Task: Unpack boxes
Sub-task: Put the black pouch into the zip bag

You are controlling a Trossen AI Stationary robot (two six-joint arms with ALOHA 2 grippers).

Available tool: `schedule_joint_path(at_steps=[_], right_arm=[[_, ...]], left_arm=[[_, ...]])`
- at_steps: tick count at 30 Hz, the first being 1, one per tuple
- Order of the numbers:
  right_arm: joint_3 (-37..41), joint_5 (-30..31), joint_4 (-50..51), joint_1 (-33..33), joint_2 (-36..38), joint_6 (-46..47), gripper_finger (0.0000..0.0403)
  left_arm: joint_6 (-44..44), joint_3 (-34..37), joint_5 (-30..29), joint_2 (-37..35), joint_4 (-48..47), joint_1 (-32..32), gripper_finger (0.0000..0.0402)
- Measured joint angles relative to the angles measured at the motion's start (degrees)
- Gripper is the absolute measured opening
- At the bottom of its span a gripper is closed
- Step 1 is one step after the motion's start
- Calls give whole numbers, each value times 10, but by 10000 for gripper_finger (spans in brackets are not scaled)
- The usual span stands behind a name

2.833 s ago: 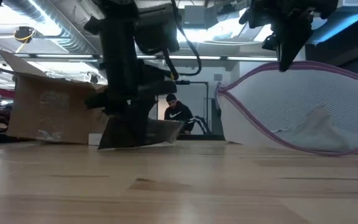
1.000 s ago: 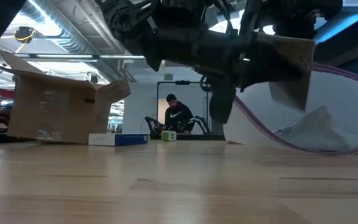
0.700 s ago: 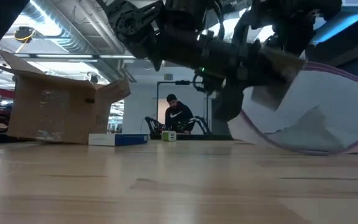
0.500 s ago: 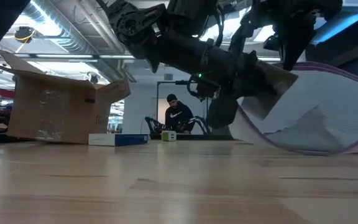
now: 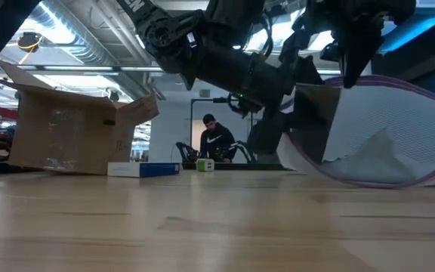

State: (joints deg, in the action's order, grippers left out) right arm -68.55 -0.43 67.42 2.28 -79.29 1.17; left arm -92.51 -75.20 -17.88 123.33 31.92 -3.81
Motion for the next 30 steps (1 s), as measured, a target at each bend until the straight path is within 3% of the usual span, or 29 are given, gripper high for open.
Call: schedule_joint_path(at_steps=[5, 10, 15, 20, 30], right_arm=[[0, 0, 0, 0, 0, 0, 0], [0, -1, 0, 0, 0, 0, 0], [0, -1, 1, 0, 0, 0, 0], [0, -1, 0, 0, 0, 0, 0], [0, -2, 0, 0, 0, 7, 0]], left_arm=[[58, 0, 54, 0, -26, 0, 264], [92, 0, 155, 0, -70, 0, 269], [90, 0, 218, 0, -78, 3, 267], [83, 0, 237, 0, -81, 9, 267], [29, 0, 209, 0, -147, 16, 249]])
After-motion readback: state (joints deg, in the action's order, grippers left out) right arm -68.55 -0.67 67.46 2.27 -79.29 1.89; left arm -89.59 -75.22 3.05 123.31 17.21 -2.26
